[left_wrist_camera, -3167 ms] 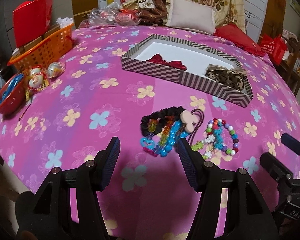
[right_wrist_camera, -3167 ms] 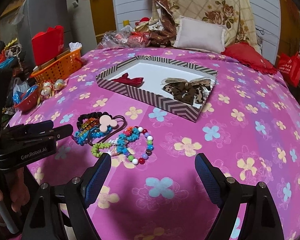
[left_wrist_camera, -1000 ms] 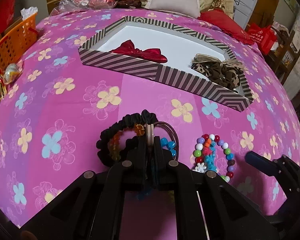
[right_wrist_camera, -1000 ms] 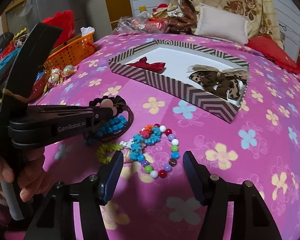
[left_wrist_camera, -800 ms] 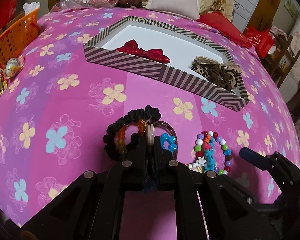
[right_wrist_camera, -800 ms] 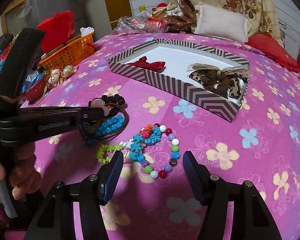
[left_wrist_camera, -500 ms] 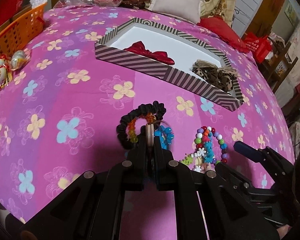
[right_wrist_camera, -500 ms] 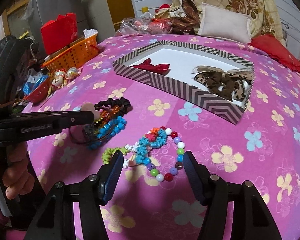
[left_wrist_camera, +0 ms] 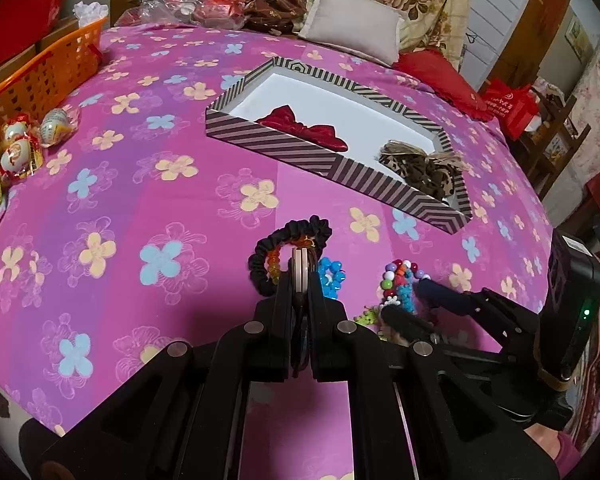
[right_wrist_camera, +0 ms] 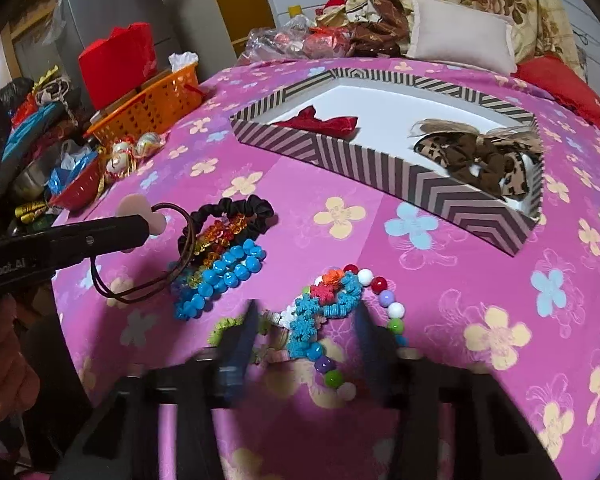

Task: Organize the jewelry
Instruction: 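Carry the heart clip and beaded bracelet into the striped box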

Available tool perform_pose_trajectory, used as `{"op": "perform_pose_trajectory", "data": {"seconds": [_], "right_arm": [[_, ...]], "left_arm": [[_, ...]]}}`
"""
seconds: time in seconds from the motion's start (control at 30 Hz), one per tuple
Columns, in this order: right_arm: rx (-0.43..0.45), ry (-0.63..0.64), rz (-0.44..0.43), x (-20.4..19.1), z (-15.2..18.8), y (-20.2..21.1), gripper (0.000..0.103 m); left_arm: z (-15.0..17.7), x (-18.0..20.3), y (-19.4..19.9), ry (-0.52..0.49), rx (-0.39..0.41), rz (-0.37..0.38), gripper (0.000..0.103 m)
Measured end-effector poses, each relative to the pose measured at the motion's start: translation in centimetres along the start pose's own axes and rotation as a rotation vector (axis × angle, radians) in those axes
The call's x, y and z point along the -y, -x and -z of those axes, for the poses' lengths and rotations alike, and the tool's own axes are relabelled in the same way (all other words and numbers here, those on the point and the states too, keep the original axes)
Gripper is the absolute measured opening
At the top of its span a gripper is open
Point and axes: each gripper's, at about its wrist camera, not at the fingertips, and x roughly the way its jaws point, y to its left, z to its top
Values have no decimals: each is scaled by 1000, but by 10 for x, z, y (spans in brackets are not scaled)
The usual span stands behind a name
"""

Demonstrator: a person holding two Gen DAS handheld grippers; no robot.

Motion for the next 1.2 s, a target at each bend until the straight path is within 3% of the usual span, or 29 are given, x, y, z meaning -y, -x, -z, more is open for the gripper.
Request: {"op": "perform_pose_trajectory", "data": {"seconds": [0.1,0.17,0.53,1.2], "right_arm": [[-1,8,-7,0,3,0,15],[9,8,-14,0,3,6,11],[98,38,-29,-14,-11,42,11],[166,52,-21,-10,-30,75,11]], "left_arm": [[1,0,-2,2,-5,-3,5],[2,0,-3,3,-7,-6,5],[1,1,4,8,8,-14,5],[-8,12,14,4,26,-20,5]]}}
